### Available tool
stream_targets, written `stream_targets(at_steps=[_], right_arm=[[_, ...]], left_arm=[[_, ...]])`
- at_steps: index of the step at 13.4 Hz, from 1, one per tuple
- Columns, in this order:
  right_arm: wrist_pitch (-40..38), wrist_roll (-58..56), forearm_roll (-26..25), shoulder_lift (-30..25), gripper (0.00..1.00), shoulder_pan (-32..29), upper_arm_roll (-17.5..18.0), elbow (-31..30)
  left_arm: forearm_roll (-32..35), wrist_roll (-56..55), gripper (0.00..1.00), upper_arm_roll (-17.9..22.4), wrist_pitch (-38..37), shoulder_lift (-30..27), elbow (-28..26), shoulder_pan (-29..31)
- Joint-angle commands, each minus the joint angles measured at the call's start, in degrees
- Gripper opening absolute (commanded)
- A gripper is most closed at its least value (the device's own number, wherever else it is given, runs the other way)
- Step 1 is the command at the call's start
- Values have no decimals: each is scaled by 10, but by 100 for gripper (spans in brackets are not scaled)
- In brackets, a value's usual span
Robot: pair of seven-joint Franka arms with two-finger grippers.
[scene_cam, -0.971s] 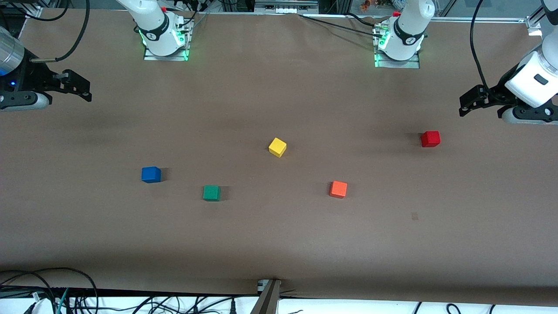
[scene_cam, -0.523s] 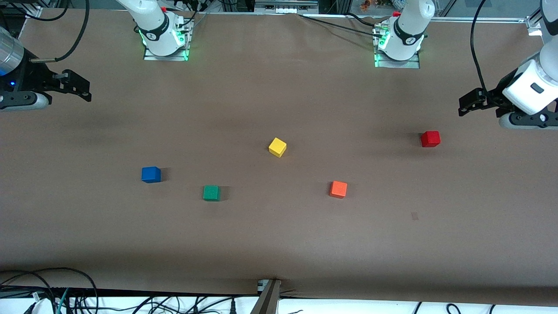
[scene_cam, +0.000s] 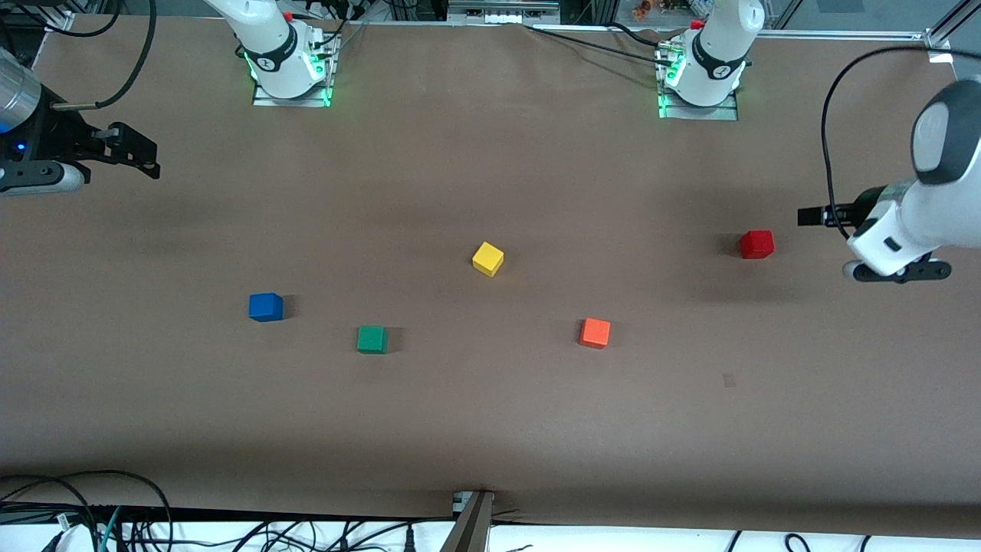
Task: Pass red block to right arm, stack on blue
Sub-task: 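Reach the left gripper down to the red cube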
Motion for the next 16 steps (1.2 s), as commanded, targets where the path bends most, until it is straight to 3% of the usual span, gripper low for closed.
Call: stream_targets(at_steps=[1, 7, 10, 13, 16], right_arm=[[-13, 7, -2, 5, 100, -4, 3, 14], [-7, -1, -6, 8, 100, -2, 3, 15], [-6, -2, -8, 9, 100, -1, 5, 16], [-6, -1, -7, 9, 100, -1, 5, 16], [-6, -1, -7, 10, 100, -1, 5, 16]], left_arm=[[14, 10, 100, -3, 10, 28, -14, -1], [14, 67, 100, -4, 275, 21, -204, 35], [14, 62, 100, -4, 445, -13, -338, 42], [14, 62, 100, -5, 517, -3, -381, 62], [13, 65, 100, -5, 522, 21, -383, 66]])
